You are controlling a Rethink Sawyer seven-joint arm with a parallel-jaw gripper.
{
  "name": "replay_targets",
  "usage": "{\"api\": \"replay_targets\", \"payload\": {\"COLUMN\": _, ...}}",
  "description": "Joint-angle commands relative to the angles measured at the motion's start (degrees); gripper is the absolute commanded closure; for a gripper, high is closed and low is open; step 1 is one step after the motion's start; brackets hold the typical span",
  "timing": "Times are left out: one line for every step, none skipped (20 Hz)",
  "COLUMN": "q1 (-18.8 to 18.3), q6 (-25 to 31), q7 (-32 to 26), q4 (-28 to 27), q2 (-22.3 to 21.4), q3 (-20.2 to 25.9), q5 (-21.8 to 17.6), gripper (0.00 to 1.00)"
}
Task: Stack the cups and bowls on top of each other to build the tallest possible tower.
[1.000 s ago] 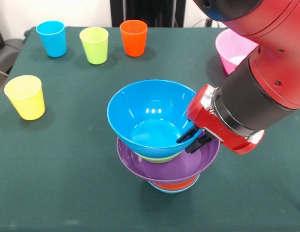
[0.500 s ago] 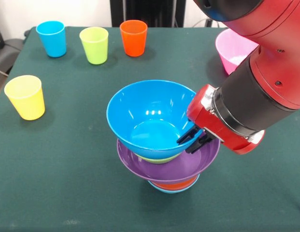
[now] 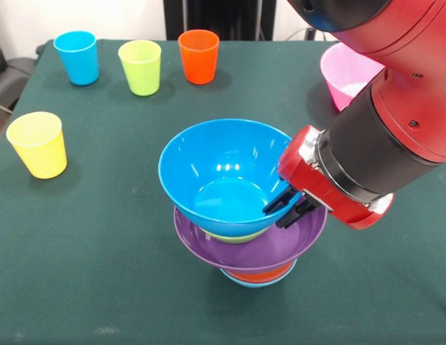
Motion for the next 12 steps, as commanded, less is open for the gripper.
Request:
{"api": "replay_targets", "payload": {"q1": 0.53, "q6": -2.02, "q7": -6.07, "q4": 1.39, "q2": 0.06, "q3": 0.4, "q5": -3.09, "gripper": 1.0}}
{"api": "replay_targets", "payload": {"q1": 0.66, "q6": -3.06, "q7": -5.17, "q4": 2.27, "q2": -0.27, "q3": -0.74, "q5": -2.36, "gripper": 1.0}}
{"api": "replay_targets", "payload": {"q1": 0.71, "q6": -3.75, "q7": -4.89, "q4": 2.68, "q2": -0.49, "q3": -1.33, "q5": -2.2, "gripper": 1.0}}
{"api": "replay_targets", "payload": {"q1": 0.74, "q6": -3.22, "q7": -5.05, "q4": 2.71, "q2": -0.67, "q3": -1.39, "q5": -2.13, "gripper": 1.0}}
{"api": "replay_targets", "payload": {"q1": 0.72, "q6": -3.07, "q7": -5.33, "q4": 2.49, "q2": -0.56, "q3": -1.19, "q5": -2.34, "gripper": 1.0}}
{"api": "replay_targets", "payload": {"q1": 0.72, "q6": -3.27, "q7": -4.77, "q4": 3.1, "q2": -0.76, "q3": -1.84, "q5": -1.66, "gripper": 1.0}}
{"api": "replay_targets", "payload": {"q1": 0.75, "q6": -3.33, "q7": -4.77, "q4": 3.01, "q2": -0.69, "q3": -1.81, "q5": -1.75, "gripper": 1.0}}
{"api": "replay_targets", "payload": {"q1": 0.75, "q6": -3.26, "q7": -4.63, "q4": 3.28, "q2": -0.95, "q3": -2.07, "q5": -1.37, "gripper": 1.0}}
{"api": "replay_targets", "payload": {"q1": 0.76, "q6": -2.72, "q7": -4.6, "q4": 3.17, "q2": -0.91, "q3": -1.93, "q5": -1.26, "gripper": 1.0}}
{"api": "replay_targets", "payload": {"q1": 0.78, "q6": -2.51, "q7": -4.57, "q4": 3.23, "q2": -1.09, "q3": -2.0, "q5": -1.1, "gripper": 1.0}}
{"api": "replay_targets", "payload": {"q1": 0.86, "q6": -2.26, "q7": -4.54, "q4": 3.18, "q2": -1.2, "q3": -2.04, "q5": -1.11, "gripper": 1.0}}
{"api": "replay_targets", "payload": {"q1": 0.91, "q6": -2.13, "q7": -4.34, "q4": 3.22, "q2": -1.23, "q3": -2.11, "q5": -1.01, "gripper": 1.0}}
